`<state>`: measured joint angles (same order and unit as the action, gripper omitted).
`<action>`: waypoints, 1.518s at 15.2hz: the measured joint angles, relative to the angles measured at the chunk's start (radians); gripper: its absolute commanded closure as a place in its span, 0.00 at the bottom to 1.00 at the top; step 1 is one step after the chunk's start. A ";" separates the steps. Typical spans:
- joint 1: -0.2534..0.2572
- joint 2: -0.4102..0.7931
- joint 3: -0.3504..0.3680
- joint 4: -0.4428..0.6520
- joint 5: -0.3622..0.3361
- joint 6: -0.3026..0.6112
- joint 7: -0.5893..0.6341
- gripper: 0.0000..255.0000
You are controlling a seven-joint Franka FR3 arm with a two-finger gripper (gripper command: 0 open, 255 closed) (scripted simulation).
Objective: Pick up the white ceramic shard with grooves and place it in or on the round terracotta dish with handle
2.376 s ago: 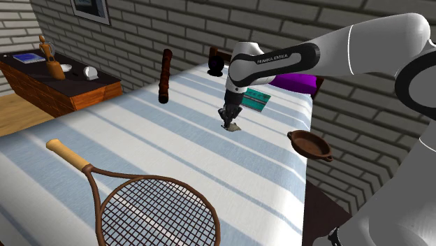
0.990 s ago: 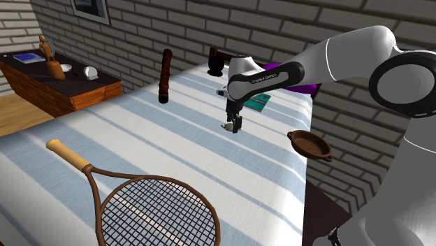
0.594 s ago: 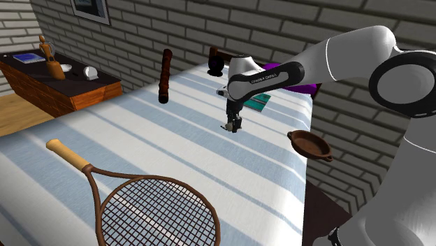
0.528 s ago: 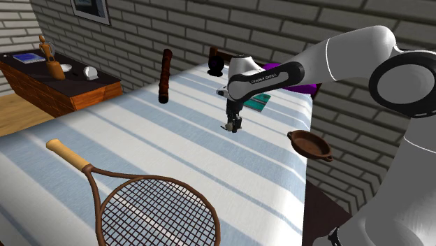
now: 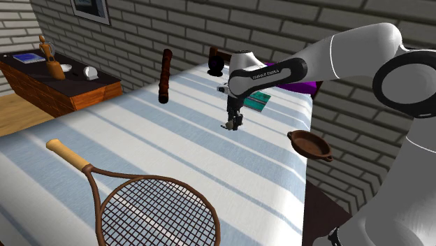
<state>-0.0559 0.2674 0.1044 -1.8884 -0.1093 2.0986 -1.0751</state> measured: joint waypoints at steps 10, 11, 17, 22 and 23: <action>-0.001 -0.050 0.003 0.071 0.012 -0.120 -0.013 1.00; 0.000 -0.054 0.004 0.077 0.012 -0.131 -0.013 1.00; 0.000 -0.074 0.005 0.131 0.017 -0.204 -0.019 1.00; -0.019 -0.149 -0.006 0.067 0.025 -0.213 -0.052 1.00; -0.030 -0.174 -0.014 0.029 0.027 -0.198 -0.070 1.00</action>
<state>-0.0860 0.0932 0.0901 -1.8597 -0.0822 1.9010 -1.1452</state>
